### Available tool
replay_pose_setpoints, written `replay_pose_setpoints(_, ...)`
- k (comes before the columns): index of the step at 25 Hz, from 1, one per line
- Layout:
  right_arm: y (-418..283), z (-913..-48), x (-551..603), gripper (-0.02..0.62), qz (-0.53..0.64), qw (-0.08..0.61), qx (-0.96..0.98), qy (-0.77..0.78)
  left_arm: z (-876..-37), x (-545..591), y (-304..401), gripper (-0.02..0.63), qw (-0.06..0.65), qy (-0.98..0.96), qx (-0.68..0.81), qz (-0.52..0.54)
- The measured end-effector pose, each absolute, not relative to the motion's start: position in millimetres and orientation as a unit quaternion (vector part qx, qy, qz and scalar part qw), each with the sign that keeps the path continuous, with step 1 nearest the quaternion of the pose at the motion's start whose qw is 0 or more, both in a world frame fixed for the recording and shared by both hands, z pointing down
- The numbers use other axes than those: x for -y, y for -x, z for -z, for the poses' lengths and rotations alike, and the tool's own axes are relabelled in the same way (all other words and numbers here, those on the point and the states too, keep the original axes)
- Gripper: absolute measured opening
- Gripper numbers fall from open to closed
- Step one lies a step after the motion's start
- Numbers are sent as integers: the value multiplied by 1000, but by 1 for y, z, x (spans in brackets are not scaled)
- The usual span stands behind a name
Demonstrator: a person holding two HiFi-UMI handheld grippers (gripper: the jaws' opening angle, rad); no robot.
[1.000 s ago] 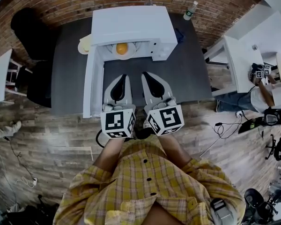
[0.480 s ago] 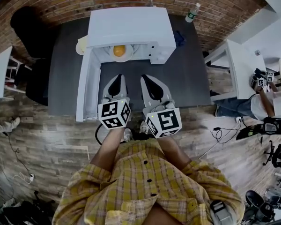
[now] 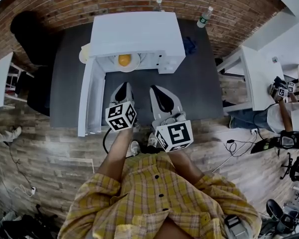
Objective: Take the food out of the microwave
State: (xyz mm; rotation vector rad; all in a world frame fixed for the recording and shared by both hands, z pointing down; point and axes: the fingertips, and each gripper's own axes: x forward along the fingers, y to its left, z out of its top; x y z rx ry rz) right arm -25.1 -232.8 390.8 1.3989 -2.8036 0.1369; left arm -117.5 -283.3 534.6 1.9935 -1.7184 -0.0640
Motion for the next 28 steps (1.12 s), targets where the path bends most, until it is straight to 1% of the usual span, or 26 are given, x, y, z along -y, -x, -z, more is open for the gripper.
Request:
replay_pose_setpoints(2, 25, -393, 236, 3, -46, 5, 894, -445, -544, 289, 119, 25, 279, -728, 625, 42)
replay_pose_setpoints(4, 25, -396, 238, 3, -48, 7, 894, -445, -556, 295, 121, 34, 309, -720, 618, 62)
replay_pose_setpoints(7, 26, -398, 242, 3, -48, 10, 895, -443, -576, 306, 124, 62, 366, -705, 598, 104)
replay_pose_setpoints(9, 27, -398, 245, 3, -47, 12, 896, -441, -588, 314, 126, 67, 397, -691, 591, 124)
replay_pose_setpoints(14, 24, -406, 249, 3, -47, 21, 896, -441, -614, 327, 130, 69, 449, -655, 586, 161)
replay_pose_setpoints(22, 26, -412, 257, 3, -52, 27, 895, -441, -649, 352, 133, 92, 529, -594, 529, 295)
replay_pose_setpoints(24, 28, -414, 258, 3, -54, 29, 897, -438, -660, 359, 137, 110, 549, -570, 513, 333)
replay_pose_setpoints(28, 33, -417, 259, 3, -48, 41, 901, -430, -679, 367, 147, 112, 563, -523, 506, 391)
